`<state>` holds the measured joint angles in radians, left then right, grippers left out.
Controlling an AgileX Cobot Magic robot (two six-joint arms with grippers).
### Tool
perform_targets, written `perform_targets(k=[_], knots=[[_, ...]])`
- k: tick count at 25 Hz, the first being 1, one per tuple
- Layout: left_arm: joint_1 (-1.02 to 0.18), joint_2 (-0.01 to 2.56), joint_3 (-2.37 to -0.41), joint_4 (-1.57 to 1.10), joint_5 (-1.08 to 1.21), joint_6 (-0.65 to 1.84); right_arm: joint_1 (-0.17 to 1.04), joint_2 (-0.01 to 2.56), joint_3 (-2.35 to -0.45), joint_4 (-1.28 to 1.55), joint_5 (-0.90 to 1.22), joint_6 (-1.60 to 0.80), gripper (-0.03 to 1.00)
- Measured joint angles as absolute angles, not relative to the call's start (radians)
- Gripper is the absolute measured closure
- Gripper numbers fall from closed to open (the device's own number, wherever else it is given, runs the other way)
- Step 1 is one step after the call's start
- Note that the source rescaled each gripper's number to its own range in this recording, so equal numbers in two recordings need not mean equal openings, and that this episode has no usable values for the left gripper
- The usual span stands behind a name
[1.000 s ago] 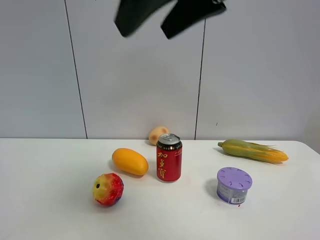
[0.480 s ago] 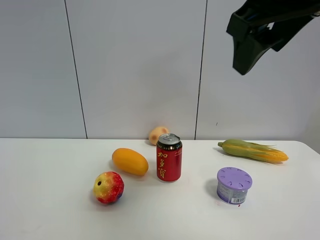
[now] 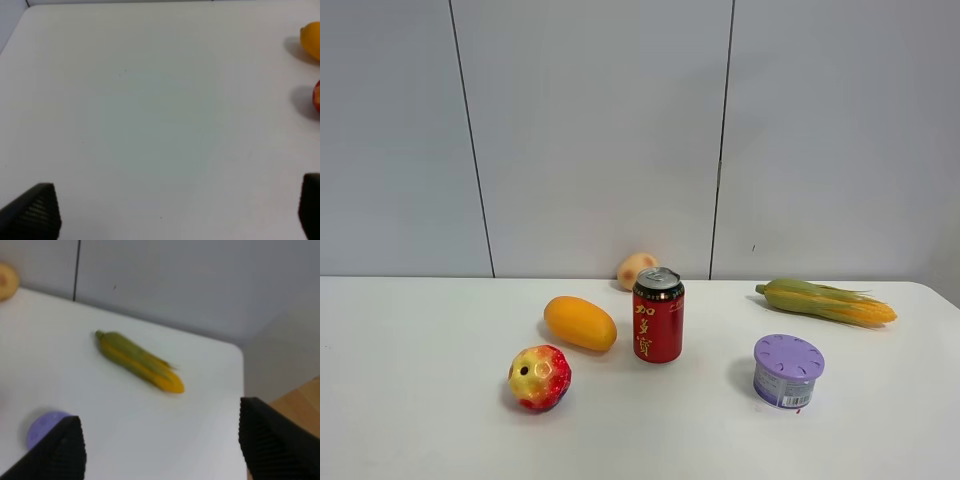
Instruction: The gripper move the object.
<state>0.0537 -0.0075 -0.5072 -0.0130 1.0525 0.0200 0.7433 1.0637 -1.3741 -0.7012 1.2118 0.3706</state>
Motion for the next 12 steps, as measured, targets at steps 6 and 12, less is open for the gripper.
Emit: perform_targets(k=[6, 12], knots=[[0.054, -0.008, -0.507, -0.013, 1.053, 0.02, 0.743, 0.895, -1.374, -0.806, 1.212, 0.422, 0.96], [0.054, -0.008, -0.507, -0.013, 1.053, 0.02, 0.743, 0.761, -1.35, -0.896, 1.217, 0.416, 0.96]])
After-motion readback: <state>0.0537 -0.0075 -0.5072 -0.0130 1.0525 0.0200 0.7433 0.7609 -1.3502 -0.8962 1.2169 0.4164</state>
